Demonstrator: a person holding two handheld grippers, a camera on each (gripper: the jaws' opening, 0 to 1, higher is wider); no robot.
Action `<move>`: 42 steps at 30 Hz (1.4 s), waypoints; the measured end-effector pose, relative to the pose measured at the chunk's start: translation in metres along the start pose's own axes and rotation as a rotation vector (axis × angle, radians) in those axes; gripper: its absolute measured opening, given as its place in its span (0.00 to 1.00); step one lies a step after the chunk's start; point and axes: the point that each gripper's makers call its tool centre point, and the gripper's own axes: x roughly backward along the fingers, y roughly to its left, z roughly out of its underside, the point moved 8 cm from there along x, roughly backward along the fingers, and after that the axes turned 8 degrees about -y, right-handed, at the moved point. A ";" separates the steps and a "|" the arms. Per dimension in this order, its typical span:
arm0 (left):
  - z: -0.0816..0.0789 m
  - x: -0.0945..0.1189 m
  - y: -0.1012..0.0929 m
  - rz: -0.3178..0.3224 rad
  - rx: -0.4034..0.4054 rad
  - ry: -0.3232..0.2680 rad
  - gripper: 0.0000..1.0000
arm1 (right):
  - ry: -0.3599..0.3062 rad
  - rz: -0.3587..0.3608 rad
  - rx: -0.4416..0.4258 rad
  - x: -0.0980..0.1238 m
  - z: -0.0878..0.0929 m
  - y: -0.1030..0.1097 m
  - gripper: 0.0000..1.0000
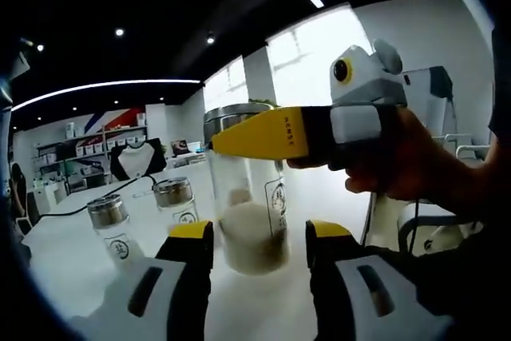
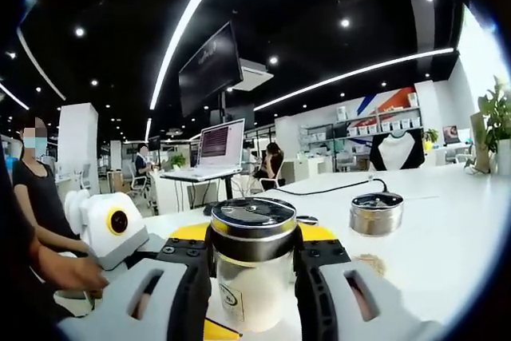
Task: Rotate the seasoning bottle until the label or dispensing opening points toward the visible target arrow and the bottle remains upright within the marked orientation range
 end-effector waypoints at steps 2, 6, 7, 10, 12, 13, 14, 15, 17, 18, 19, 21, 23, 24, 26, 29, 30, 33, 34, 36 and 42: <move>0.000 0.001 0.000 0.003 -0.002 0.001 0.52 | 0.008 0.012 0.033 0.002 -0.001 0.001 0.37; -0.001 0.007 0.002 0.002 -0.001 0.009 0.56 | 0.020 0.052 0.062 0.006 -0.004 -0.002 0.37; -0.001 0.008 0.003 -0.002 0.001 0.008 0.56 | 0.018 0.062 0.069 0.007 -0.004 -0.003 0.37; -0.001 0.011 0.006 -0.017 0.007 0.004 0.61 | 0.018 0.086 0.089 0.012 -0.006 -0.005 0.37; -0.002 0.014 0.008 -0.026 0.014 0.002 0.64 | 0.016 0.104 0.086 0.016 -0.007 -0.008 0.37; -0.002 0.015 0.009 -0.030 0.020 -0.005 0.64 | 0.015 0.110 0.086 0.018 -0.007 -0.009 0.37; -0.002 0.016 0.010 -0.032 0.022 -0.008 0.65 | 0.014 0.113 0.087 0.018 -0.007 -0.009 0.37; -0.002 0.017 0.011 -0.037 0.030 -0.016 0.66 | 0.014 0.123 0.091 0.020 -0.008 -0.011 0.37; -0.002 0.020 0.015 -0.064 0.030 -0.038 0.69 | 0.015 0.141 0.098 0.025 -0.008 -0.016 0.37; -0.002 0.021 0.015 -0.067 0.028 -0.038 0.71 | 0.016 0.145 0.098 0.025 -0.008 -0.017 0.37; -0.002 0.022 0.017 -0.075 0.024 -0.031 0.73 | 0.015 0.154 0.099 0.028 -0.008 -0.020 0.37; -0.001 0.025 0.020 -0.090 0.018 -0.026 0.77 | 0.016 0.168 0.100 0.032 -0.008 -0.025 0.37; -0.002 0.027 0.023 -0.101 0.023 -0.033 0.79 | 0.018 0.186 0.104 0.036 -0.010 -0.030 0.37; -0.002 0.029 0.025 -0.107 0.033 -0.036 0.79 | 0.018 0.199 0.109 0.039 -0.011 -0.034 0.37; -0.001 0.030 0.028 -0.113 0.045 -0.037 0.80 | 0.016 0.211 0.111 0.041 -0.012 -0.038 0.37; -0.001 0.032 0.031 -0.120 0.055 -0.039 0.85 | 0.013 0.229 0.114 0.046 -0.015 -0.046 0.37; -0.001 0.032 0.031 -0.120 0.059 -0.043 0.87 | 0.011 0.232 0.114 0.047 -0.016 -0.048 0.37; -0.001 0.034 0.032 -0.129 0.067 -0.044 0.90 | 0.013 0.253 0.127 0.050 -0.020 -0.059 0.37; 0.000 0.035 0.033 -0.131 0.067 -0.037 0.91 | 0.015 0.260 0.131 0.051 -0.021 -0.062 0.37; 0.001 0.036 0.034 -0.134 0.070 -0.032 0.92 | 0.015 0.266 0.134 0.053 -0.022 -0.066 0.37; 0.002 0.038 0.038 -0.151 0.084 -0.025 0.97 | 0.018 0.291 0.136 0.058 -0.024 -0.084 0.37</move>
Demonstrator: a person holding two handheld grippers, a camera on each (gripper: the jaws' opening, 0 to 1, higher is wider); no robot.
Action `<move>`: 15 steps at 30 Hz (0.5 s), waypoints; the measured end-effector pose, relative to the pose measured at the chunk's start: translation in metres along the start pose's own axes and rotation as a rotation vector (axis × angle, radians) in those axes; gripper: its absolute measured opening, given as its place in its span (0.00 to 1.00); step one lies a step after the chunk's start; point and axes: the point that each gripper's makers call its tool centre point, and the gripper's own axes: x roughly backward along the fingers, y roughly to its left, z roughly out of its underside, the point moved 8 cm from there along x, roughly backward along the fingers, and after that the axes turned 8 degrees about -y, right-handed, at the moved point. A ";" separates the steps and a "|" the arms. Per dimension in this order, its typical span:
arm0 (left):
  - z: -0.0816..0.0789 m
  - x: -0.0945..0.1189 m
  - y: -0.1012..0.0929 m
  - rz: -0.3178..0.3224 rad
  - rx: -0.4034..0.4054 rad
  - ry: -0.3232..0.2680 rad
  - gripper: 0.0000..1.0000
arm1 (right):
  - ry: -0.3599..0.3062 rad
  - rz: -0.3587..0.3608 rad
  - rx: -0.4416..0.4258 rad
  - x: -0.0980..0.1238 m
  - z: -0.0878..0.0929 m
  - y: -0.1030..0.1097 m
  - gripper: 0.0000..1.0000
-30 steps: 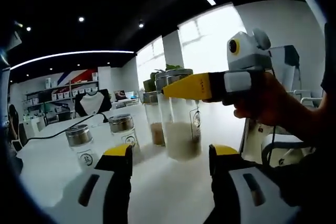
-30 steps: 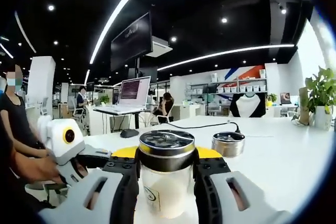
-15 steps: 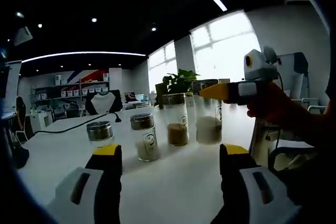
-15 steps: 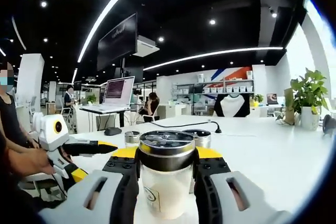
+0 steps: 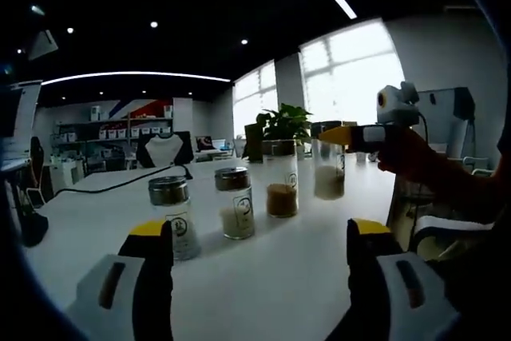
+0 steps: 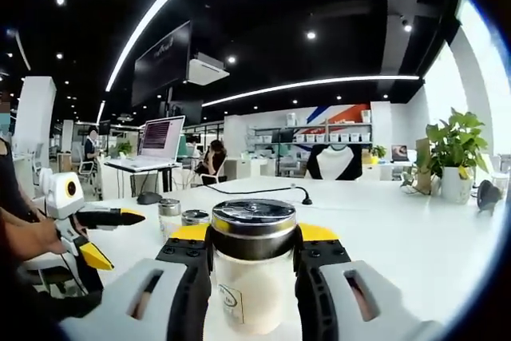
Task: Rotate the seasoning bottle until the label or dispensing opening points toward the visible target arrow and the bottle remains upright within the marked orientation range
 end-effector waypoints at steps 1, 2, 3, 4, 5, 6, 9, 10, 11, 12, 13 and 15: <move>0.000 0.000 0.001 -0.002 -0.001 0.002 0.97 | 0.000 0.002 -0.002 0.000 0.000 -0.002 0.37; 0.001 0.001 0.003 -0.003 0.000 0.004 0.99 | 0.001 0.011 -0.008 -0.001 0.001 -0.007 0.37; 0.001 0.001 0.004 -0.003 0.003 0.007 0.99 | 0.004 0.019 -0.008 -0.001 0.001 -0.012 0.37; 0.002 0.003 0.006 -0.001 0.014 0.010 1.00 | 0.007 0.024 -0.005 -0.002 0.001 -0.014 0.37; 0.002 0.004 0.007 -0.003 0.022 0.008 1.00 | 0.010 0.028 -0.003 -0.002 0.002 -0.017 0.37; 0.001 0.005 0.009 -0.007 0.031 0.000 1.00 | 0.015 0.031 0.001 -0.003 0.002 -0.021 0.37; 0.001 0.008 0.013 -0.021 0.030 -0.004 1.00 | 0.018 0.039 0.002 -0.005 0.003 -0.031 0.37; 0.002 0.008 0.014 -0.021 0.022 0.005 1.00 | 0.015 0.041 0.003 -0.006 0.004 -0.034 0.37; 0.002 0.009 0.015 -0.024 0.018 0.011 1.00 | 0.012 0.045 0.004 -0.007 0.004 -0.037 0.37; 0.002 0.009 0.015 -0.026 0.013 0.014 1.00 | 0.013 0.048 0.006 -0.008 0.006 -0.040 0.37; 0.002 0.010 0.017 -0.031 0.010 0.015 1.00 | 0.022 0.056 0.006 -0.009 0.008 -0.044 0.37; 0.002 0.011 0.018 -0.034 0.012 0.014 1.00 | 0.033 0.064 0.009 -0.011 0.013 -0.049 0.37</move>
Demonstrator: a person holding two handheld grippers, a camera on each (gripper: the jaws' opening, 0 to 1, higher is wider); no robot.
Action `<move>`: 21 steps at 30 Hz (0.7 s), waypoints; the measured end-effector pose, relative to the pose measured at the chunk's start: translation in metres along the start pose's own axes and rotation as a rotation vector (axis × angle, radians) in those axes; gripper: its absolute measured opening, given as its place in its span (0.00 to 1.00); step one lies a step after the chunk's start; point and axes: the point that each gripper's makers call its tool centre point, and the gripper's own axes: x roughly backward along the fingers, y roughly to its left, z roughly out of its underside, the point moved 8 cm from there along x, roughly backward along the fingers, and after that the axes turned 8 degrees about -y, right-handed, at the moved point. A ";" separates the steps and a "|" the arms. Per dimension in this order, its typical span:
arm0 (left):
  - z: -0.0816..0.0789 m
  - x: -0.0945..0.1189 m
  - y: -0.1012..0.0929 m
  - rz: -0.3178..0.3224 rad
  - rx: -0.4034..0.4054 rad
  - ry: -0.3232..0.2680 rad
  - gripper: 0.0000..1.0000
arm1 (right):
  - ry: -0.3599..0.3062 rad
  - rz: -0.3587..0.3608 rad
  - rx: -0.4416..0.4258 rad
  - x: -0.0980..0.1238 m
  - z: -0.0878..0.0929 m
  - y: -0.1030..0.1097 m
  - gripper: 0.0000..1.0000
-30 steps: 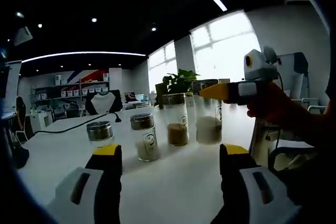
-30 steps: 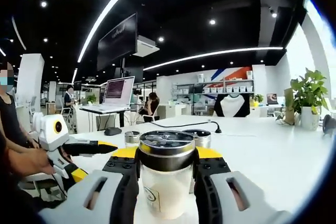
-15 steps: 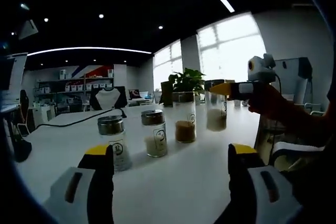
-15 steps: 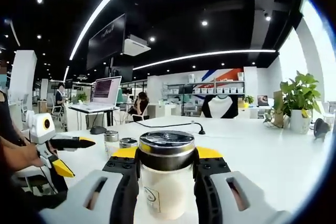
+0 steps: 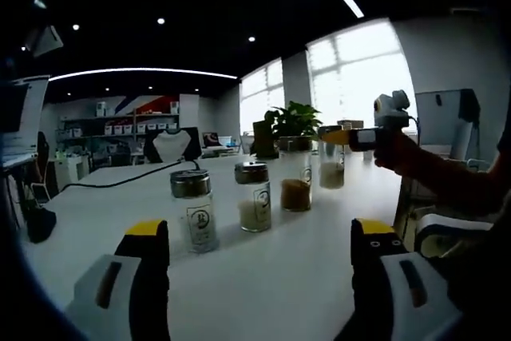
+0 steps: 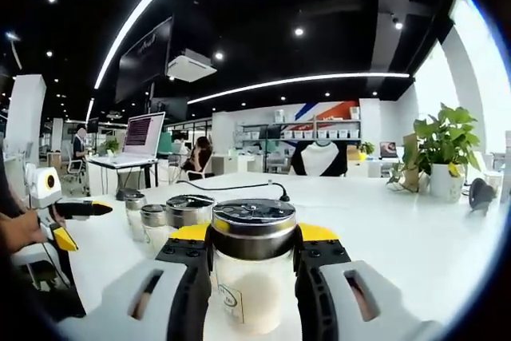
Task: Rotate the seasoning bottle until the label or dispensing opening points toward the visible target arrow and the bottle remains upright within the marked orientation range
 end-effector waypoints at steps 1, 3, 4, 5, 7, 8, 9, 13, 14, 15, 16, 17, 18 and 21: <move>0.000 0.000 0.001 -0.002 0.004 -0.002 1.00 | 0.005 0.004 -0.001 -0.001 0.002 -0.003 0.37; 0.000 0.001 0.002 -0.004 0.003 -0.001 1.00 | 0.015 0.013 -0.004 -0.002 0.005 -0.008 0.37; 0.000 0.001 0.002 -0.004 0.000 0.000 1.00 | 0.015 0.016 -0.004 -0.002 0.006 -0.009 0.37; 0.000 0.001 0.002 -0.005 -0.001 0.000 1.00 | 0.014 0.018 -0.003 -0.003 0.007 -0.012 0.37; -0.001 0.001 0.003 -0.008 -0.002 0.001 1.00 | 0.015 0.022 0.000 -0.004 0.007 -0.014 0.37; -0.001 0.001 0.004 -0.009 -0.001 0.001 1.00 | 0.017 0.023 0.001 -0.005 0.008 -0.015 0.37; 0.000 0.001 0.004 -0.010 -0.001 0.002 1.00 | 0.019 0.024 0.002 -0.006 0.008 -0.016 0.37; 0.001 0.002 0.007 -0.024 -0.021 0.024 1.00 | 0.012 0.014 0.000 -0.008 0.009 -0.018 0.37; 0.001 0.002 0.007 -0.024 -0.021 0.027 1.00 | 0.013 0.009 -0.007 -0.009 0.010 -0.019 0.37; 0.001 0.003 0.007 -0.024 -0.020 0.026 1.00 | 0.014 0.000 -0.012 -0.009 0.012 -0.019 0.37; 0.001 0.003 0.008 -0.025 -0.019 0.026 1.00 | 0.015 -0.006 -0.012 -0.009 0.014 -0.018 0.37; 0.001 0.003 0.008 -0.024 -0.020 0.028 1.00 | 0.006 -0.007 -0.005 -0.008 0.015 -0.019 0.37; 0.001 0.003 0.008 -0.026 -0.021 0.028 1.00 | 0.003 -0.006 -0.004 -0.005 0.016 -0.020 0.37; 0.001 0.004 0.009 -0.030 -0.023 0.027 1.00 | -0.003 -0.023 -0.008 -0.004 0.016 -0.023 0.38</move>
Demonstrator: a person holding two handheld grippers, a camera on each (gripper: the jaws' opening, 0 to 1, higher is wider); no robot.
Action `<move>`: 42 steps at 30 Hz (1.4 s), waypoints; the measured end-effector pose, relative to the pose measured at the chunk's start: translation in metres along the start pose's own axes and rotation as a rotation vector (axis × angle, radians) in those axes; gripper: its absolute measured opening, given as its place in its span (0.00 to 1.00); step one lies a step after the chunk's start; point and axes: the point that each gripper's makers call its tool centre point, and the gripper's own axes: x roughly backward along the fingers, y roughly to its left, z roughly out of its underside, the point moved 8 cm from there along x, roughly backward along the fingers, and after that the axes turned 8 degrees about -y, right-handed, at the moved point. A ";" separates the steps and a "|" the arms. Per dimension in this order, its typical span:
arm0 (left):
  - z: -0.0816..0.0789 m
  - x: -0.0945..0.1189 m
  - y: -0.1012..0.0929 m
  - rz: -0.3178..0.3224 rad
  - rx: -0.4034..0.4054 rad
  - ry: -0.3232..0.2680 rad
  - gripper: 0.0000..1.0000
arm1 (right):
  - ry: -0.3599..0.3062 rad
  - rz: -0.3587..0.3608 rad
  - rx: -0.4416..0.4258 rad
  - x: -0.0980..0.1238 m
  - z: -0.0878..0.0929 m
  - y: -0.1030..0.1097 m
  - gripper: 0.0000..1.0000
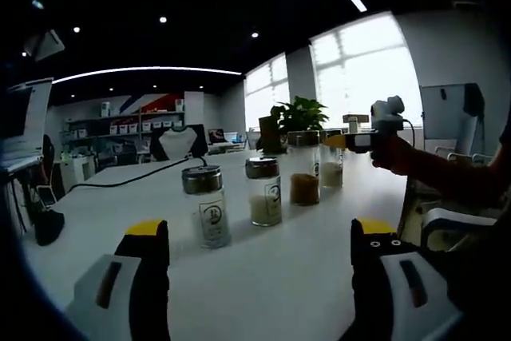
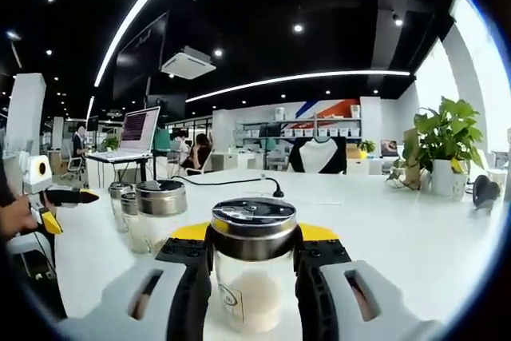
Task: Rotate the seasoning bottle until the label or dispensing opening points toward the visible target arrow and the bottle remains upright within the marked orientation range
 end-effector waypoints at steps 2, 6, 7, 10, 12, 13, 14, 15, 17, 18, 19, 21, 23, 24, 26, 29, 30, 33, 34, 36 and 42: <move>0.000 0.000 0.001 -0.004 -0.004 0.000 1.00 | -0.001 -0.018 0.000 0.001 0.001 -0.001 0.38; 0.000 0.001 0.002 -0.006 -0.007 0.002 1.00 | 0.008 -0.052 0.008 0.001 0.000 -0.002 0.38; 0.000 0.001 0.001 -0.005 -0.008 0.003 1.00 | 0.013 -0.060 0.009 0.001 0.000 -0.001 0.38; -0.001 0.001 0.001 -0.003 -0.010 0.004 1.00 | 0.022 -0.058 0.009 0.001 0.000 -0.001 0.38; -0.001 0.002 0.001 -0.001 -0.009 0.004 1.00 | 0.022 -0.058 0.012 0.001 0.000 0.000 0.38; -0.001 0.002 0.001 -0.002 -0.007 0.003 1.00 | 0.020 -0.057 0.011 0.000 0.000 0.001 0.38; -0.002 0.002 0.001 -0.003 -0.006 0.002 1.00 | 0.019 -0.055 0.012 0.000 0.000 0.001 0.38; -0.002 0.002 0.001 -0.003 -0.006 0.002 1.00 | 0.020 -0.053 0.014 0.000 -0.001 0.001 0.38; -0.002 0.002 0.001 -0.003 -0.006 0.003 1.00 | 0.027 -0.043 0.012 0.000 -0.001 0.001 0.38; -0.002 0.003 0.001 -0.004 -0.006 0.003 1.00 | 0.033 -0.039 0.010 0.001 -0.002 0.001 0.38; -0.002 0.003 0.002 -0.005 -0.005 0.003 1.00 | 0.037 -0.039 0.010 0.000 -0.002 0.001 0.38; -0.001 0.003 0.002 -0.004 -0.003 0.006 1.00 | 0.036 -0.042 0.012 0.000 -0.002 0.001 0.38; -0.001 0.003 0.001 -0.002 -0.003 0.007 1.00 | 0.033 -0.045 0.011 0.000 -0.002 0.000 0.38; -0.001 0.003 0.001 -0.001 -0.004 0.007 1.00 | 0.031 -0.045 0.009 -0.001 -0.001 0.000 0.38; -0.001 0.002 0.001 -0.001 -0.004 0.007 1.00 | 0.031 -0.046 0.009 -0.001 -0.002 0.000 0.38; -0.001 0.002 0.000 0.005 -0.002 0.010 1.00 | 0.032 -0.053 0.010 -0.001 -0.002 0.001 0.38; 0.000 0.002 0.000 0.006 -0.001 0.010 1.00 | 0.033 -0.057 0.011 -0.001 -0.002 0.001 0.38; 0.001 0.002 0.000 0.006 0.003 0.014 1.00 | 0.032 -0.085 -0.005 -0.001 -0.002 0.004 0.38; 0.001 0.002 0.000 0.007 0.005 0.014 1.00 | 0.034 -0.084 0.000 -0.002 -0.002 0.006 0.38; 0.002 0.001 0.000 0.010 0.008 0.015 1.00 | 0.035 -0.083 0.000 -0.002 -0.002 0.005 0.38; 0.000 0.003 0.001 0.007 0.005 0.012 1.00 | 0.031 -0.094 -0.002 -0.002 -0.001 0.005 0.38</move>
